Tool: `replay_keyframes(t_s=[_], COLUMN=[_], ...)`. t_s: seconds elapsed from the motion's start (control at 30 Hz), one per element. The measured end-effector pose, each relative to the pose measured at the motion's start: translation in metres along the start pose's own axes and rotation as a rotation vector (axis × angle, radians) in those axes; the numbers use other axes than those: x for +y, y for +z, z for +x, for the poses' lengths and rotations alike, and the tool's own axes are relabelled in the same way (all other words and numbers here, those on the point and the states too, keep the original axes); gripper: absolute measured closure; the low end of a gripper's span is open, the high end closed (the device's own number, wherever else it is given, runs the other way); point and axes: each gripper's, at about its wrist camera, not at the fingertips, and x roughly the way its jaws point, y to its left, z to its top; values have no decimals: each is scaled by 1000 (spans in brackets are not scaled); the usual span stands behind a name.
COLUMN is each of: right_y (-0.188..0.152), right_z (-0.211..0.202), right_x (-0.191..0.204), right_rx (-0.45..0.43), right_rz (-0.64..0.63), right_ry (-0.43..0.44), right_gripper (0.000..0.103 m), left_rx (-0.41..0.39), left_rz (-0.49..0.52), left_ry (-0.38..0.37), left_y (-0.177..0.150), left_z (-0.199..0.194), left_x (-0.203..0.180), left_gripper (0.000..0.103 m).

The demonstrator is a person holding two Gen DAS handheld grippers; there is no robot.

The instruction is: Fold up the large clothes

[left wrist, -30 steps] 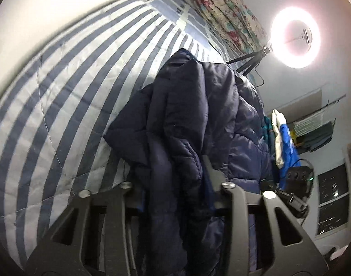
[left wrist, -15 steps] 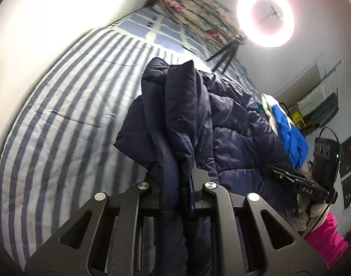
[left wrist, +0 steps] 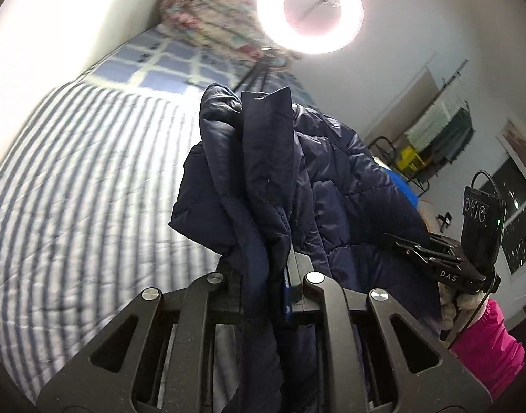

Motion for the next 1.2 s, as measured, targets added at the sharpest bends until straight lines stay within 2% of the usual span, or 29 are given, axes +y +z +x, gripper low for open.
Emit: replay_keyframes(t_s=[0.33,0.7,0.9,1.13,1.2], right_y=[3,39,59,76,77], right_z=[-75,-115,-97,-69,-63], right_x=[-74,-196,-244,-288,-298], right_rx=[-94,-173,-168,-156,-149], right_rz=[14,40,47,56,53], right_ry=[-116,-237,-286,-284,-275], right_gripper=[81,81,81,81,81], left_rx=[-13,-38,-20,-12,-5], left_rz=[117,222,201,165,147], left_ry=[-103,-182,-197,-195,-194], left_y=[35,96,128,142,143], left_z=[51,158,228,283,297], left_x=[-94,-200,-214,-216,-207], left_gripper=[90,90,90,90,90])
